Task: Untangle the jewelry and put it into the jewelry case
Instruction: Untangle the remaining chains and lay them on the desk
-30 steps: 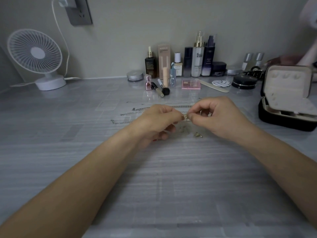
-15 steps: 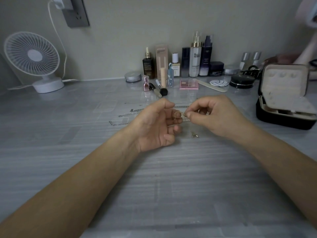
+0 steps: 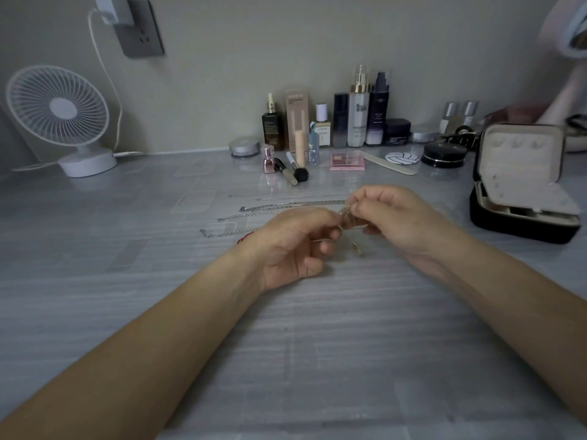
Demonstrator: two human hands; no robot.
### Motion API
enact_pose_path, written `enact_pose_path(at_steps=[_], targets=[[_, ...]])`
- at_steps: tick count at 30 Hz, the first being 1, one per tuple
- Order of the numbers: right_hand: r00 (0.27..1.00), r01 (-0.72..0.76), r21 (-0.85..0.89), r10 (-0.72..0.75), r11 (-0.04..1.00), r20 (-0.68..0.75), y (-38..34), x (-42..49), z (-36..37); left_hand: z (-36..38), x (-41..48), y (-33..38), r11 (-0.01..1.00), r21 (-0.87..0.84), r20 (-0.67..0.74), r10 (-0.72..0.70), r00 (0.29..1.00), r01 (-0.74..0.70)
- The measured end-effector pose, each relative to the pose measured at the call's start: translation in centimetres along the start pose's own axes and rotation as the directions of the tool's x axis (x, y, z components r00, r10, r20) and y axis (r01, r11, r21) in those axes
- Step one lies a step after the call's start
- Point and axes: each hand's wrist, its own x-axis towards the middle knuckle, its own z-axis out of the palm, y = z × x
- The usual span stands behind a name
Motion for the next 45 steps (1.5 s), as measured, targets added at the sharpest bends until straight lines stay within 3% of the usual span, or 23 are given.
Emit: enact_pose_path(at_steps=[8,13,15,19,23,31,36,40,43,45], targets=[[0.973,-0.198,0.298,0.152,0.934,0.171,0.06,0.21,0.41,-0.04,0.10,-0.12,0.974,0.180,-0.135,0.162,0.978,-0.136],[0.990,-0.102,0.070,0.095,0.992,0.105,0.28,-0.02,0.24,-0.19,0.08,-0.06,0.964,0.189,-0.145,0.214,0.966,-0.185],[0.995,-0.091,0.079,0.086,0.993,0.058,0.47,0.09,0.17,-0.05,0.05,-0.06,0.957,0.219,-0.138,0.225,0.964,-0.192],[0.997,-0.075,0.085,0.071,0.994,0.043,0.61,0.14,0.20,0.29,0.26,-0.53,0.849,0.480,-0.122,0.314,0.942,-0.221],[0.999,-0.043,0.120,0.040,0.992,0.029,0.55,0.13,0.31,0.34,0.30,-0.74,0.788,0.575,-0.101,0.335,0.937,-0.220],[0.994,-0.070,0.180,0.083,0.981,-0.068,0.71,0.57,0.03,0.10,0.21,-0.50,0.851,0.489,-0.121,0.286,0.951,-0.194],[0.989,-0.138,0.236,0.147,0.962,-0.021,0.42,0.55,0.02,-0.07,0.18,-0.06,0.933,0.309,-0.207,0.253,0.945,-0.182],[0.989,-0.143,0.325,0.123,0.935,0.080,0.04,0.26,0.32,0.19,0.10,-0.10,0.946,0.280,-0.204,0.224,0.953,-0.162],[0.984,-0.124,0.232,0.090,0.965,0.151,0.05,-0.12,0.63,0.35,0.09,-0.20,0.936,0.309,-0.197,0.238,0.951,-0.170],[0.990,-0.115,0.172,0.098,0.978,0.104,0.21,-0.02,0.63,0.21,0.06,-0.16,0.933,0.307,-0.212,0.257,0.943,-0.186]])
